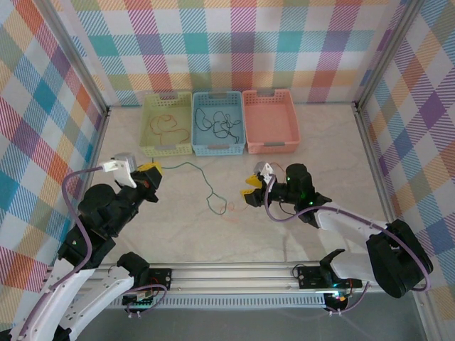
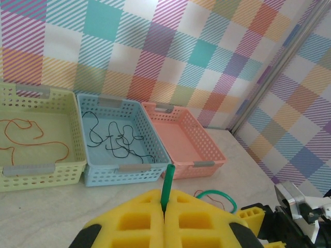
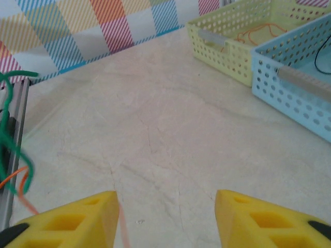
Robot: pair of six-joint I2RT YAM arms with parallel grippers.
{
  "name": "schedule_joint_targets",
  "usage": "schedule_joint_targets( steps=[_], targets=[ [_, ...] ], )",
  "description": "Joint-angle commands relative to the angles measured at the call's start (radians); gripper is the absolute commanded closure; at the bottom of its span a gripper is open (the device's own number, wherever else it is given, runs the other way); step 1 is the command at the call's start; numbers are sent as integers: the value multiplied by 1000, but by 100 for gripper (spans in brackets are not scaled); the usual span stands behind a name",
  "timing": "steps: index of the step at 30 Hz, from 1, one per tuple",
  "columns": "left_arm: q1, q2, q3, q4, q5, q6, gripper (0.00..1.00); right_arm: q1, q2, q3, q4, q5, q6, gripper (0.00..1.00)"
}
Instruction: Untangle the cables
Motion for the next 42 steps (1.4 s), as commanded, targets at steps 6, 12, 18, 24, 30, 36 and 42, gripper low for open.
schedule_joint_targets(
  steps=[6,12,18,24,30,36,42],
  targets=[
    [-2,38,20,75,34,12,100,-5,5,31,-32,-77,-55,42],
    [-3,61,25,75,61,17,100,-2,-7,29,14,-202,-31,42],
    [-2,84,37,46,40,33,100,-1,-122,43,-72,-87,29,42],
    [-3,99,32,39,57,46,100,5,-221,112,-285,-136,47,41],
    [-2,115,50,15,67,50,100,84,-166,260,-536,-143,0,41],
    [-2,118,57,7,90,55,100,127,-13,411,-708,-110,-137,40],
    [-3,117,63,-7,96,61,100,138,149,542,-771,-96,-179,41]
  ],
)
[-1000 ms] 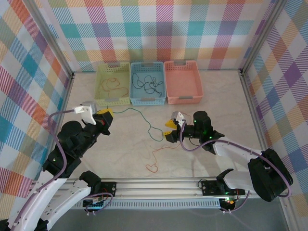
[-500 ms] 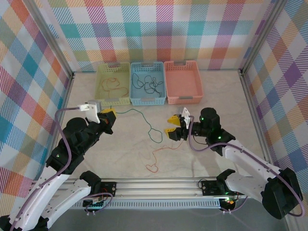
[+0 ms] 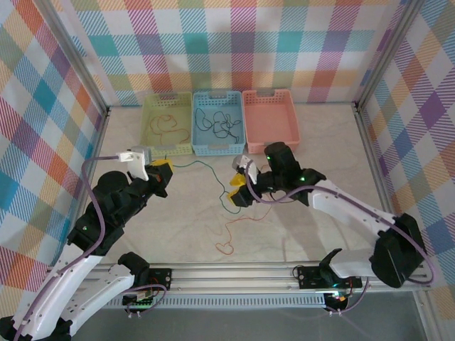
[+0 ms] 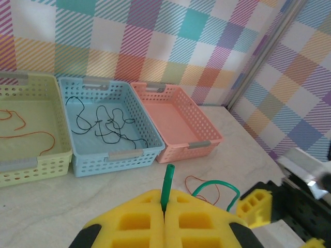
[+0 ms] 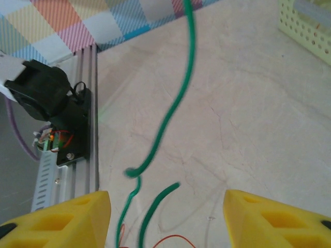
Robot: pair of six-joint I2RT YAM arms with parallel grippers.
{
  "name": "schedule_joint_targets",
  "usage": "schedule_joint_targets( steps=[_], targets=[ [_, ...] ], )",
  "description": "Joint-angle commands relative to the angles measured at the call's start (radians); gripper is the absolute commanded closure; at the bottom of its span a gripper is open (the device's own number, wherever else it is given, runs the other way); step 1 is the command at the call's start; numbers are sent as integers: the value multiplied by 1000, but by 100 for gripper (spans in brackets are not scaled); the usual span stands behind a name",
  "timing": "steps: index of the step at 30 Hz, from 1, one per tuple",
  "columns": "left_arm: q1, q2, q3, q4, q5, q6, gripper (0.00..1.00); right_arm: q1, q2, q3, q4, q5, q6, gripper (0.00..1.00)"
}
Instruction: Untangle the cables
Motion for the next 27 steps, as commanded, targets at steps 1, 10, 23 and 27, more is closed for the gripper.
schedule_joint_targets(
  steps=[1,10,23,27],
  targets=[
    [-3,-5,36,-20,16,26,100,16,64,82,-103,16,-63,43],
    [-3,-8,43,-30,16,31,100,37,118,105,-119,-19,-72,65],
    [-3,-30,45,-59,-58,1,100,48,25,8,34,135,8,100],
    [-2,-82,42,-110,-145,-28,100,-25,-118,-134,272,205,183,100]
  ],
)
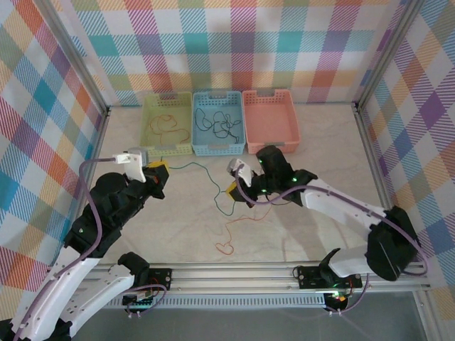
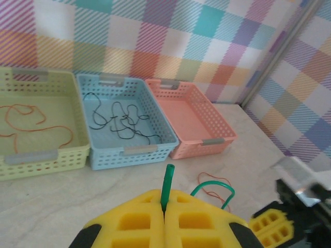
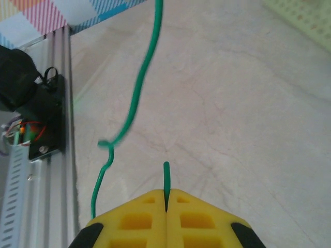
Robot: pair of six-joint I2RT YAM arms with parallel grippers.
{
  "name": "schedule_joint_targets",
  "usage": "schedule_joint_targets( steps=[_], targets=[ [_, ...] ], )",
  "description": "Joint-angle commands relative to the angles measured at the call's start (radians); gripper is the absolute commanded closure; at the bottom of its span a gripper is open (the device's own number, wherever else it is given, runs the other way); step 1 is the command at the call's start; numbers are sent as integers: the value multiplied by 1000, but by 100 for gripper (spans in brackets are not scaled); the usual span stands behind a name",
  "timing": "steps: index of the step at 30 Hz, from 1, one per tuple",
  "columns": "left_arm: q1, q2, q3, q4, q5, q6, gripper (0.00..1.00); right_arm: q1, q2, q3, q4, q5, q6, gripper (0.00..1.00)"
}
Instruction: Untangle the cables
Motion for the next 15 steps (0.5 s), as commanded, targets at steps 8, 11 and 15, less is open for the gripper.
schedule_joint_targets(
  steps=[8,11,15],
  targets=[
    [-1,-242,-58,-90,-165,-65,100,-327,-270,-311,538,236,640,100],
    [-3,-284,-78,-104,-154,-69,100,-367,-305,-360,551,314,744,100],
    [-2,-315,-88,-133,-157,-69,100,-422,-351,-410,542,401,832,100]
  ],
)
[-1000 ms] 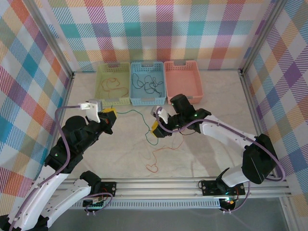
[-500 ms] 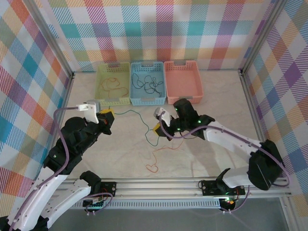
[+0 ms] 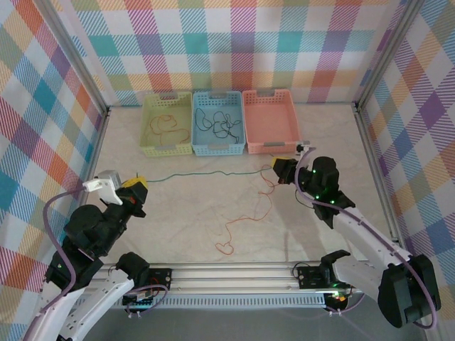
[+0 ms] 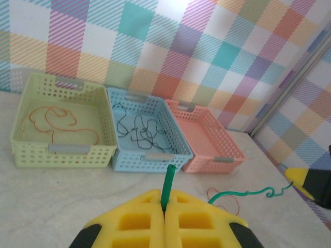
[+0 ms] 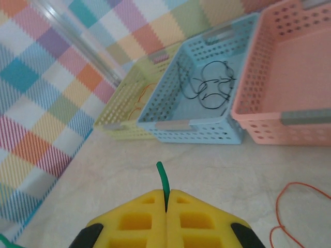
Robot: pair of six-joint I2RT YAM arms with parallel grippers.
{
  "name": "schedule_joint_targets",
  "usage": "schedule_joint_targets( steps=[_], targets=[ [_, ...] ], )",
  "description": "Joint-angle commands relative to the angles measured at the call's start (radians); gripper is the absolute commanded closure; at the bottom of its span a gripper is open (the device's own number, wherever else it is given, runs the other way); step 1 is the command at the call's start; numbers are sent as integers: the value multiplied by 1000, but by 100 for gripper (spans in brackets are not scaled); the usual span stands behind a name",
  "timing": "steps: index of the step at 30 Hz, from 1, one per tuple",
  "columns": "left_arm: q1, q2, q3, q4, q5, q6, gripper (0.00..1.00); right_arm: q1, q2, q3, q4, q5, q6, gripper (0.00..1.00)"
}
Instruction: Untangle the cables
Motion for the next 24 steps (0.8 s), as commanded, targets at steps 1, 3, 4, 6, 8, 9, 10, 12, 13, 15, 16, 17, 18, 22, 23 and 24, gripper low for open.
schedule_joint_targets(
  steps=[1,3,4,6,8,9,10,12,13,15,16,17,18,22,23,24],
  targets=[
    [-2,-39,-8,-19,-50,-8,100,-63,-38,-35,43,143,149,100],
    [-2,-47,-8,-30,-41,-7,100,-86,-48,-35,27,138,165,100],
    [-3,-50,-8,-36,-34,-9,100,-96,-56,-32,11,142,171,100],
    [-3,-57,-8,-42,-32,-10,100,-114,-65,-29,-16,150,189,100],
    [-3,-65,-11,-44,-31,-11,100,-132,-68,-24,-32,129,198,100],
    [-3,-68,-10,-41,-28,-10,100,-137,-66,-23,-34,119,196,100],
    [-2,-66,-10,-38,-25,-10,100,-138,-64,-19,-33,104,182,100],
    [-3,-56,-4,-26,-16,-13,100,-138,-55,-8,-14,46,132,100],
    [-3,-46,4,-18,-6,-15,100,-138,-50,-1,2,4,102,100],
    [-3,-9,28,-6,17,-15,100,-138,-43,13,23,-80,36,99],
    [-3,18,47,-3,29,-14,100,-137,-41,30,11,-119,-4,83],
    [-3,45,69,-2,42,-9,100,-136,-41,46,-12,-139,-47,67],
    [-2,70,88,-1,52,-4,100,-135,-45,58,-31,-154,-83,57],
    [-3,158,151,10,74,17,100,-113,-108,55,-25,-230,-228,41],
    [-2,180,165,10,77,21,100,-96,-123,51,-6,-261,-255,41],
    [-3,196,174,11,84,25,100,-75,-129,51,8,-287,-272,41]
  ],
)
